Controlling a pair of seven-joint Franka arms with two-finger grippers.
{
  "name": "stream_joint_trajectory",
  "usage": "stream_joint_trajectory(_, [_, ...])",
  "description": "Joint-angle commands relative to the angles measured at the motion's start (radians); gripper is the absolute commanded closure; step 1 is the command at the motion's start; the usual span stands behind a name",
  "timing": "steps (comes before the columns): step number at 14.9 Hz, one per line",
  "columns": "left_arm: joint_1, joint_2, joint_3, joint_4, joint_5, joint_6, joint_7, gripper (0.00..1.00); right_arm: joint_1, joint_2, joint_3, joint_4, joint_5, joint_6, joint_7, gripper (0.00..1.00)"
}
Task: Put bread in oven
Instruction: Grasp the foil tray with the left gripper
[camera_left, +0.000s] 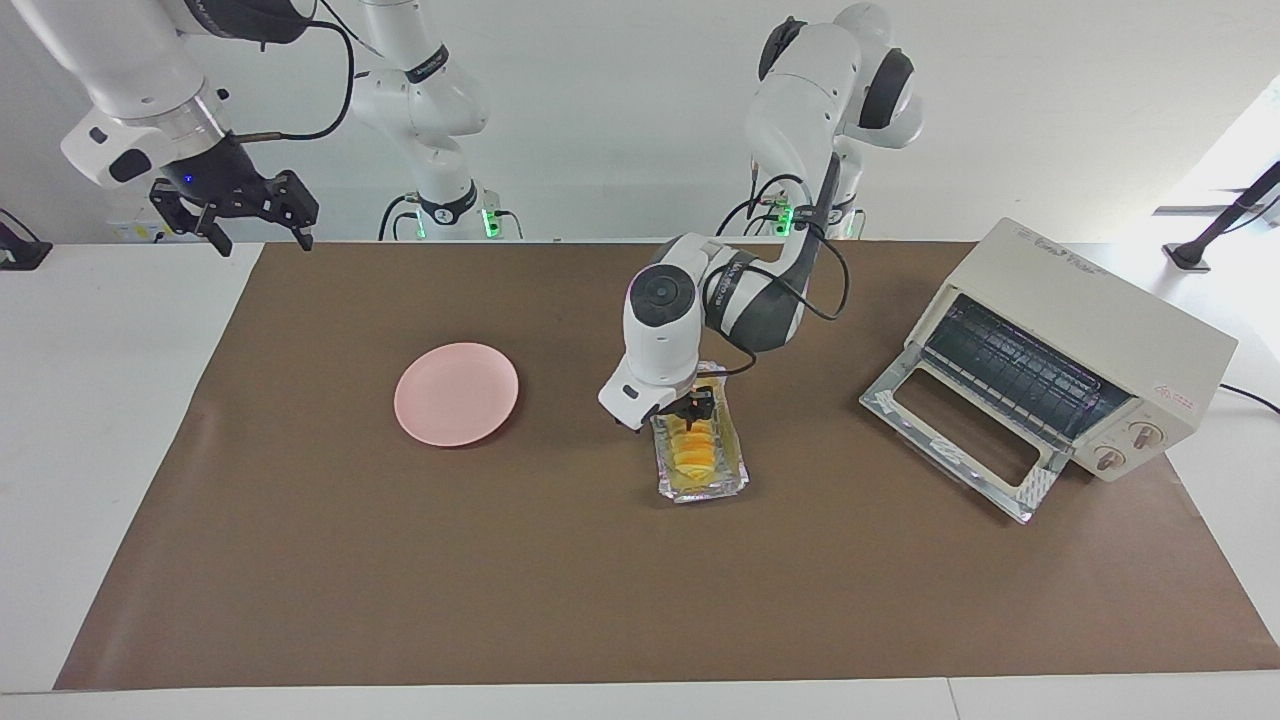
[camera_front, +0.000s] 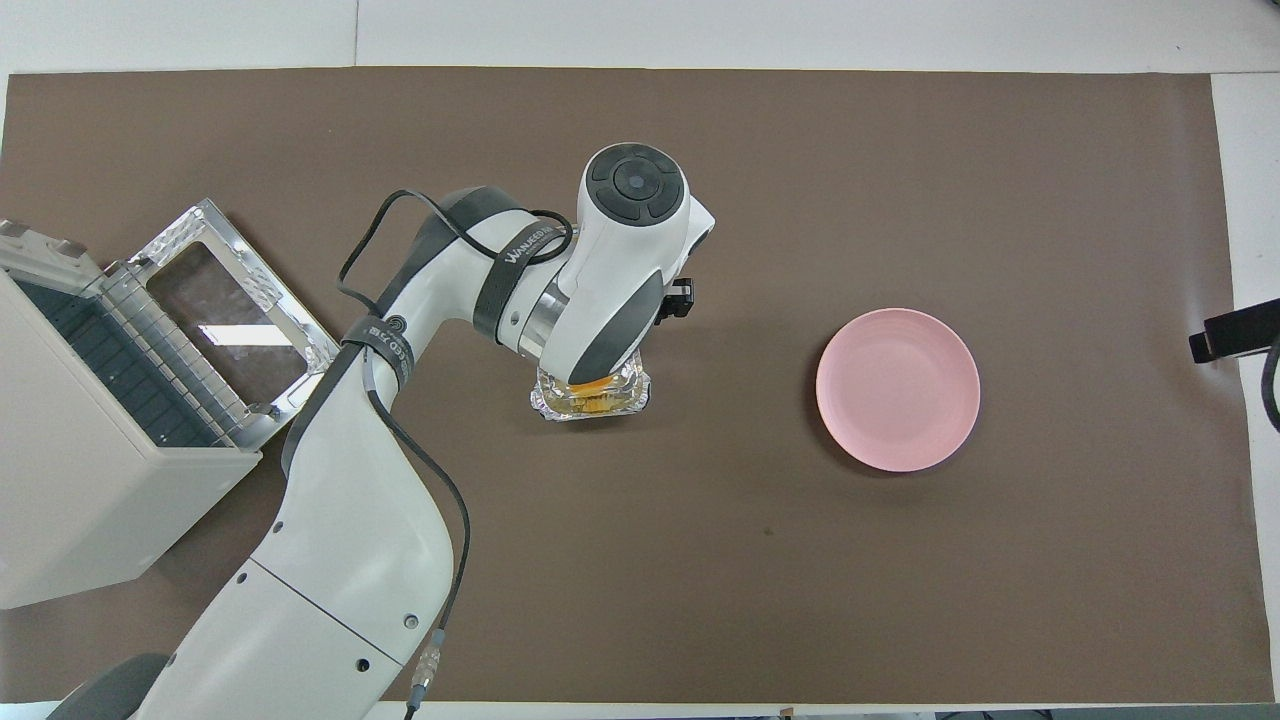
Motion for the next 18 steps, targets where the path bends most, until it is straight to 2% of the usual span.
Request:
stream_joint_trajectory(1, [-0.031, 0.024, 0.03, 0.035, 0.014, 0.001, -0.039, 0.55, -0.017, -0.024, 0.016, -0.026, -0.008, 0.003, -0.015, 0.0])
stream_joint_trajectory(3, [-0.036, 0.024, 0.03, 0.035, 0.014, 0.003, -0.061, 0.79, -0.017, -0.024, 0.016, -0.026, -0.008, 0.003, -0.015, 0.0])
stream_joint_trajectory(5, [-0.036, 0.024, 0.03, 0.034, 0.014, 0.01, -0.064, 0.91, -0.017, -0.024, 0.016, -0.026, -0.008, 0.003, -0.015, 0.0])
stream_joint_trajectory(10, [-0.036, 0.023, 0.042, 0.026, 0.016, 0.023, -0.078, 1.0, -0.017, -0.024, 0.016, -0.026, -0.008, 0.003, -0.015, 0.0])
stream_joint_trajectory(14, [-0.036, 0.02, 0.042, 0.017, 0.016, 0.018, -0.097, 1.0, -0.017, -0.024, 0.016, -0.026, -0.008, 0.003, -0.015, 0.0])
stream_joint_trajectory(16, [-0.036, 0.02, 0.048, 0.022, 0.016, -0.013, -0.136, 1.0, -0.017, -0.024, 0.016, -0.026, -0.008, 0.003, -0.015, 0.0])
stream_joint_trajectory(18, [-0.036, 0.014, 0.103, 0.043, 0.014, -0.083, -0.142, 1.0, -0.017, -0.024, 0.016, -0.026, -0.008, 0.003, -0.015, 0.0])
